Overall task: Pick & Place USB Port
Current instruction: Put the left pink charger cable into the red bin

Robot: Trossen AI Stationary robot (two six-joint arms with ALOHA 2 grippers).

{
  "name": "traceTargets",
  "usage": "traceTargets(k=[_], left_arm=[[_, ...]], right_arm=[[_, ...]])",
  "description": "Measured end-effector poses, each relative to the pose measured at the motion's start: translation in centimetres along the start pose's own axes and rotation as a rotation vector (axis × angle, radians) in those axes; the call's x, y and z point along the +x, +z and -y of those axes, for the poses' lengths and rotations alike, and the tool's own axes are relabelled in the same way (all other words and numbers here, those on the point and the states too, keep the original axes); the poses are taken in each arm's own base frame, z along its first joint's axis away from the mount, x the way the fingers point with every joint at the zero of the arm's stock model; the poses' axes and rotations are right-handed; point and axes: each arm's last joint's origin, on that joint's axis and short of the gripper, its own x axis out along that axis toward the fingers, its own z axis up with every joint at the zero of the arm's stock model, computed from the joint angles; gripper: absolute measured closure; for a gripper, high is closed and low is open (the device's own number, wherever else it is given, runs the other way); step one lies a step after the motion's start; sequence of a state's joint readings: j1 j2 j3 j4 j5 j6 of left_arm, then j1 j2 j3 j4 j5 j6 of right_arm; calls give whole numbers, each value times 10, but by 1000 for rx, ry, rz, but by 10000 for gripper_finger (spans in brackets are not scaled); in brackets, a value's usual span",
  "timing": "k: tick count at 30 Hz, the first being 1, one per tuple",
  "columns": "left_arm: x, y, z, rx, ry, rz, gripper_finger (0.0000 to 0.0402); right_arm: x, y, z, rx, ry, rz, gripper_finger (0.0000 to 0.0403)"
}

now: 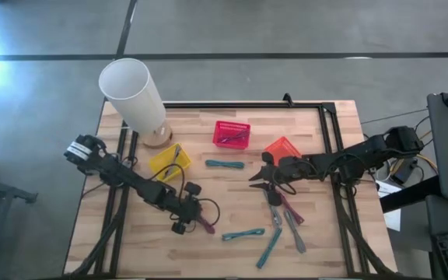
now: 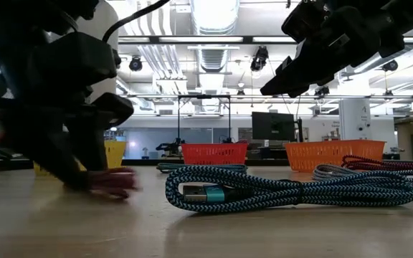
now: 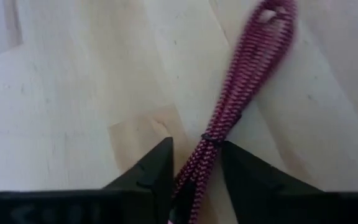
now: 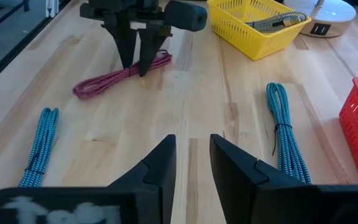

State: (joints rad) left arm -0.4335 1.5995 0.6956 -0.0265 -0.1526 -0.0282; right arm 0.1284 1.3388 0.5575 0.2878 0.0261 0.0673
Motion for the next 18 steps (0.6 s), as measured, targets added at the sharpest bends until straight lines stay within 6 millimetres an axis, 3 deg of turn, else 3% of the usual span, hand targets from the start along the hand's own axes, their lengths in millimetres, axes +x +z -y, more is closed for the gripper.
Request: traceTargets(k=[7, 14, 18], left_arm=[[-1, 5, -15, -10, 40, 15, 386], [-10, 40, -50, 15, 304, 87, 387], [-20, 61, -89, -50, 423, 132, 396]], right_arm=[[0, 0, 0, 0, 0, 0, 319], [0, 0, 0, 0, 0, 0, 313], [0, 0, 0, 0, -1, 0, 309]])
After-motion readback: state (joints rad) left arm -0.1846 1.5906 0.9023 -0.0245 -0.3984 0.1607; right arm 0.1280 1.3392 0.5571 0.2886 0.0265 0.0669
